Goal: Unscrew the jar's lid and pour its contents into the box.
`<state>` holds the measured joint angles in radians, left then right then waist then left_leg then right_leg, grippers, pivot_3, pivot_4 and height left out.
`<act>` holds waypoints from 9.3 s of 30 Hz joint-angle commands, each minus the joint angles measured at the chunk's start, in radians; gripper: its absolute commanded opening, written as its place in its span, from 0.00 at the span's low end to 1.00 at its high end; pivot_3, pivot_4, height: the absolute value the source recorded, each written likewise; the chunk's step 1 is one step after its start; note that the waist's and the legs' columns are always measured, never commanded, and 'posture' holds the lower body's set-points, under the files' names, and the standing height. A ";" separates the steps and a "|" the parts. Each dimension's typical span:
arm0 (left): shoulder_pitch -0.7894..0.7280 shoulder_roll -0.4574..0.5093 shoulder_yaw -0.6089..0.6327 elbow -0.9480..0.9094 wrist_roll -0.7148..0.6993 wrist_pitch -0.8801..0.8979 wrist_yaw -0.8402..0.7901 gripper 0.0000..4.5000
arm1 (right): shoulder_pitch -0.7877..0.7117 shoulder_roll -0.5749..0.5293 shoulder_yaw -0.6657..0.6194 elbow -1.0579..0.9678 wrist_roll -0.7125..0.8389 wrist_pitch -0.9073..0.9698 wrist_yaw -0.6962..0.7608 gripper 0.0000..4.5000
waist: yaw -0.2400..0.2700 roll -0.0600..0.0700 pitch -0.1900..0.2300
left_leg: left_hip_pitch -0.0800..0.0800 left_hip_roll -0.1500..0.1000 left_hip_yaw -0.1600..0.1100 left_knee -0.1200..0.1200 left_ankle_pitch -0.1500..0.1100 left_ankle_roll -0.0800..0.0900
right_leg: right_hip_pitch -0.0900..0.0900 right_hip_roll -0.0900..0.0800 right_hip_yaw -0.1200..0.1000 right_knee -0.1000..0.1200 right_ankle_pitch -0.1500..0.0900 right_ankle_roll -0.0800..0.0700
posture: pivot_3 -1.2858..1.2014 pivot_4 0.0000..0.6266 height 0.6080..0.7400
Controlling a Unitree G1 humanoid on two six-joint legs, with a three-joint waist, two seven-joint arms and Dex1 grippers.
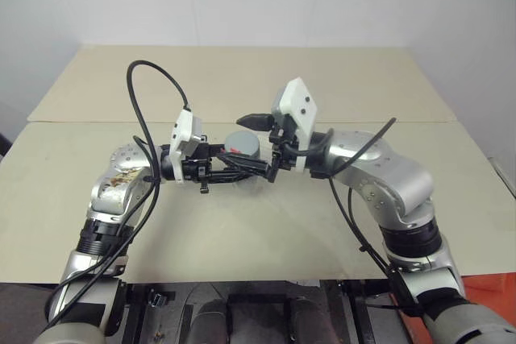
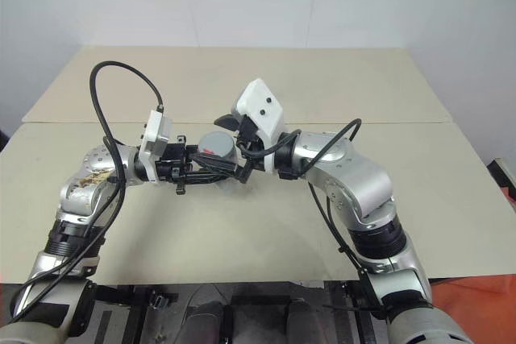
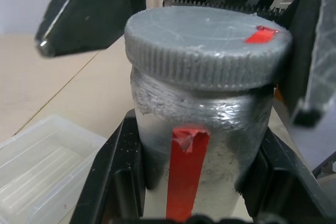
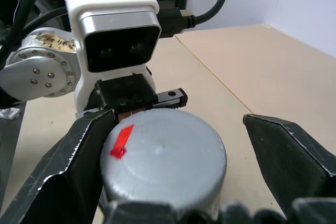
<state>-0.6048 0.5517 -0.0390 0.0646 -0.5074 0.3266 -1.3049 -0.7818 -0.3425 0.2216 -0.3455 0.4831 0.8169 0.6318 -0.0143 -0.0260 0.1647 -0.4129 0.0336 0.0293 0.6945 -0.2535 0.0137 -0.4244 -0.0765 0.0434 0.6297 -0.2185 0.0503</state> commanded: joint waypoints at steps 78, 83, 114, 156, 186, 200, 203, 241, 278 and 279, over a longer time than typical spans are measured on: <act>-0.041 0.054 0.024 0.033 -0.002 -0.029 -0.119 0.43 | 0.066 -0.232 -0.197 -0.027 0.032 -0.084 0.115 0.99 | -0.001 0.000 0.000 | -0.001 0.000 0.000 0.000 0.000 0.000 | -0.001 0.000 0.000 -0.002 0.000 0.000 | 0.52 0.24 1.00; -0.061 0.031 0.012 0.062 0.014 -0.041 -0.097 0.43 | 0.063 -0.216 -0.225 -0.074 0.113 -0.061 0.137 0.99 | 0.001 0.000 0.000 | -0.001 0.000 0.000 0.000 0.000 0.000 | -0.001 0.000 0.000 -0.002 0.000 0.000 | 0.52 0.24 1.00; -0.087 0.007 0.012 0.092 0.018 -0.046 -0.096 0.43 | -0.035 -0.113 -0.084 0.037 -0.021 -0.106 0.105 0.99 | 0.000 0.000 0.000 | -0.001 0.000 0.000 0.000 0.000 0.000 | -0.001 0.000 0.000 0.000 0.000 0.000 | 0.52 0.24 1.00; -0.087 -0.002 0.005 0.097 0.037 -0.062 -0.080 0.43 | -0.093 -0.122 -0.044 -0.076 0.093 0.109 0.059 0.99 | 0.001 0.000 0.000 | -0.002 0.000 0.000 0.000 0.000 0.000 | -0.001 0.000 0.000 0.000 0.000 0.000 | 0.52 0.24 1.00; -0.036 0.064 -0.012 0.081 0.070 -0.093 -0.121 0.43 | -0.144 -0.133 -0.202 0.020 0.187 0.129 0.072 0.61 | 0.000 0.000 0.000 | -0.001 0.000 0.000 0.000 0.000 0.000 | -0.001 0.000 0.000 0.000 0.000 0.000 | 0.52 0.24 1.00; 0.007 0.062 0.065 0.039 0.043 -0.071 -0.008 0.43 | 0.187 -0.251 -0.257 0.118 -0.112 -0.039 -0.183 0.61 | 0.002 0.000 0.000 | -0.002 0.000 0.000 0.000 0.000 0.000 | -0.001 0.000 0.000 -0.001 0.000 0.000 | 0.52 0.24 1.00; 0.001 0.050 0.080 0.043 0.043 -0.070 0.033 0.43 | 0.267 -0.213 -0.200 0.198 -0.207 -0.123 -0.232 0.61 | -0.003 0.000 0.000 | -0.001 0.000 0.000 0.000 0.000 0.000 | -0.001 0.000 0.000 -0.001 0.000 0.000 | 0.52 0.24 1.00; -0.685 0.072 -0.729 0.820 1.724 -0.921 1.733 0.43 | 0.257 -0.408 -0.315 -0.031 0.073 -0.014 0.169 0.99 | 0.032 -0.001 0.000 | -0.002 -0.002 0.001 0.000 0.000 0.000 | 0.000 -0.001 0.000 -0.004 0.001 0.002 | 0.52 0.24 1.00; -0.379 -0.241 0.065 0.472 0.524 -0.097 0.982 0.43 | 0.237 -0.387 -0.320 -0.043 0.105 -0.003 0.095 0.99 | 0.013 -0.001 0.001 | -0.008 -0.001 -0.001 0.003 0.000 0.000 | -0.004 -0.001 -0.001 0.003 0.002 0.002 | 0.52 0.24 1.00; -0.360 -0.254 0.090 0.423 0.501 -0.041 1.001 0.43 | 0.233 -0.385 -0.318 -0.038 0.104 -0.004 0.097 0.99 | 0.013 -0.001 0.001 | -0.008 -0.001 -0.001 0.004 0.000 0.000 | -0.004 -0.001 -0.001 0.003 0.002 0.002 | 0.52 0.24 1.00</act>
<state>-0.9664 0.3094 0.0057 0.5985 0.0535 0.1904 -0.3099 -0.5286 -0.7197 -0.0859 -0.3734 0.5916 0.8433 0.7204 -0.0014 -0.0271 0.1654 -0.4205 0.0322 0.0282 0.6982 -0.2534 0.0138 -0.4279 -0.0773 0.0425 0.6322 -0.2168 0.0524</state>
